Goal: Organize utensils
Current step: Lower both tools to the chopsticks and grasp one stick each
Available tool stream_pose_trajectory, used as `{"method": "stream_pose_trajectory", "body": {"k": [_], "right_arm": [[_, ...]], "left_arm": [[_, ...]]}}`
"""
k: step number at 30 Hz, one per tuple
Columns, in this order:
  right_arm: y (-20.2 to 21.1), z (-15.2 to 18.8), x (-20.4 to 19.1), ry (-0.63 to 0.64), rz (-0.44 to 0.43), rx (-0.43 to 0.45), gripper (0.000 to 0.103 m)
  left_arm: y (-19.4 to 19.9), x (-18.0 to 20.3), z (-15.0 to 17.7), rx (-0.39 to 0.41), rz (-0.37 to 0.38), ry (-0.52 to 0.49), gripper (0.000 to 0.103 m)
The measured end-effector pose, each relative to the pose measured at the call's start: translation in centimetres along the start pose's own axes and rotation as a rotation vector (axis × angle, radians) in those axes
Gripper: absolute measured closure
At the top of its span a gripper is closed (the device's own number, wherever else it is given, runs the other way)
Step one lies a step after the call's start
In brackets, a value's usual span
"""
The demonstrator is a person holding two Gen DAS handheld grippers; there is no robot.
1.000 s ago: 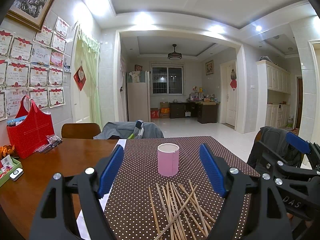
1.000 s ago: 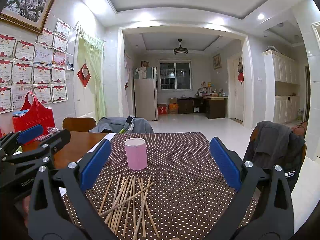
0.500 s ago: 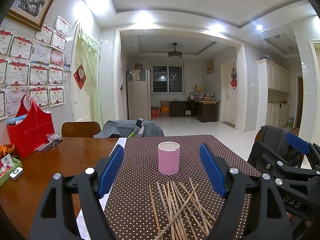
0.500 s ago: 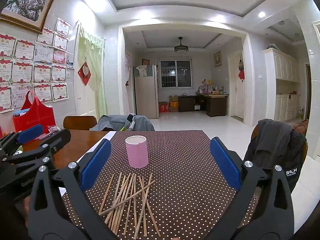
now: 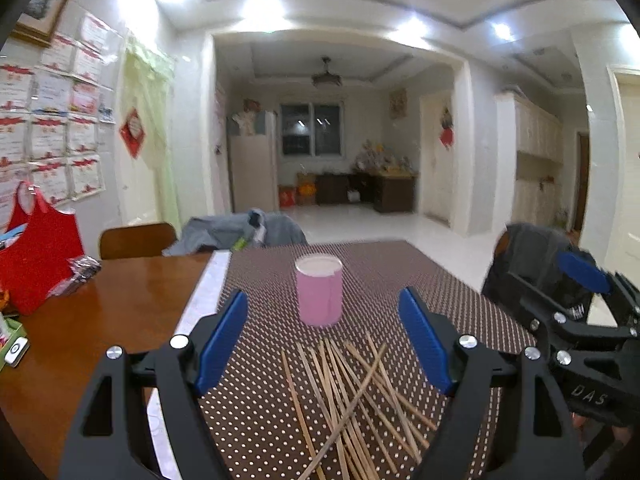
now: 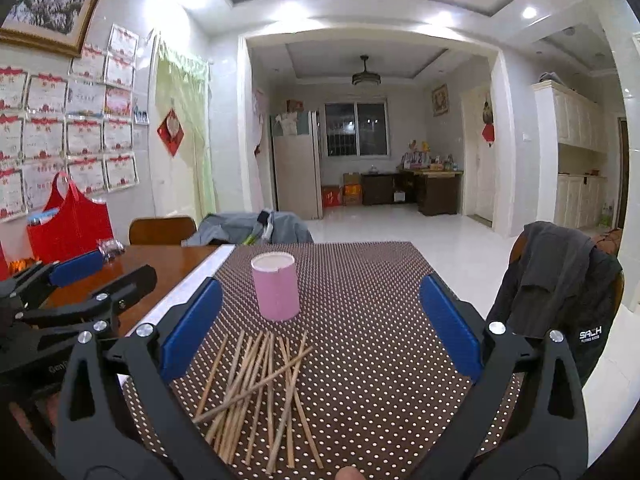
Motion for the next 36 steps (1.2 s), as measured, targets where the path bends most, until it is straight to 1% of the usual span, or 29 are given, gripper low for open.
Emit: {"method": "stream_pose_trajectory", "body": {"k": [1,3,6,7,9,10,14,15,16,18,24,27,29,31,33,35,36], "right_arm": [[-0.5,0.1,0.0,0.006,0.004,-0.014,0.006],[-1.7,1.0,0.4,0.017,0.015,-0.07,0.006],[-3.4,2.7,1.1,0.026,0.018,-0.163,0.006],[-4.2,3.6,1.5,0.034,0.027,-0.203,0.006],[-5.1,4.7,1.8,0.049,0.035,-0.253,0.006],[-5.8,5.5,2.1,0.051,0.038,-0.29,0.006],[-7.0,7.2,2.6,0.048,0.036,-0.371,0.006],[-7.4,7.6,2.6,0.045,0.03,-0.393,0.007],[-7.7,8.2,2.7,0.039,0.025,-0.418,0.01],[-8.1,8.8,2.9,0.032,0.019,-0.451,0.015],[-9.3,10.4,3.1,-0.004,-0.02,-0.55,0.026],[-9.8,10.9,3.4,-0.027,-0.042,-0.583,0.031],[-10.1,11.2,3.5,-0.054,-0.07,-0.609,0.034],[-10.4,11.5,3.4,-0.065,-0.087,-0.634,0.044],[-10.9,11.6,3.2,-0.076,-0.114,-0.665,0.05],[-11.4,11.8,2.9,-0.087,-0.138,-0.688,0.051],[-11.8,11.9,2.7,-0.095,-0.15,-0.705,0.054]], "left_arm": [[-0.9,0.1,0.4,-0.042,0.017,-0.019,0.026],[-2.1,0.2,1.2,-0.09,0.042,-0.046,0.026],[-4.7,0.4,3.6,-0.221,0.086,-0.108,0.026],[-5.4,0.3,4.4,-0.254,0.1,-0.114,0.026],[-6.8,0.3,5.8,-0.327,0.142,-0.111,0.026],[-7.4,0.3,6.5,-0.356,0.155,-0.113,0.027],[-9.6,1.3,8.6,-0.448,0.185,-0.167,0.027],[-10.1,1.5,9.0,-0.464,0.186,-0.177,0.034],[-10.7,1.9,9.5,-0.49,0.193,-0.182,0.044],[-11.6,2.3,10.3,-0.525,0.212,-0.182,0.053],[-14.3,4.5,11.7,-0.611,0.243,-0.246,0.068],[-15.3,5.1,12.2,-0.647,0.252,-0.267,0.072],[-16.1,5.3,12.7,-0.665,0.261,-0.277,0.076],[-16.8,5.5,13.0,-0.689,0.273,-0.272,0.095],[-17.3,5.4,13.0,-0.697,0.271,-0.254,0.096],[-17.7,5.3,13.1,-0.698,0.279,-0.238,0.096],[-17.8,5.2,13.0,-0.697,0.276,-0.229,0.097]]}}
Point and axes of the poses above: each gripper's, at about its wrist camera, not at the fingertips, and y roughly against the way its jaws point, x to its right, z to its underside, the point moved 7 cm from there along -y, roughly the way its jaws point, and after that the axes turned 5 degrees about -y, right-handed, at the moved point
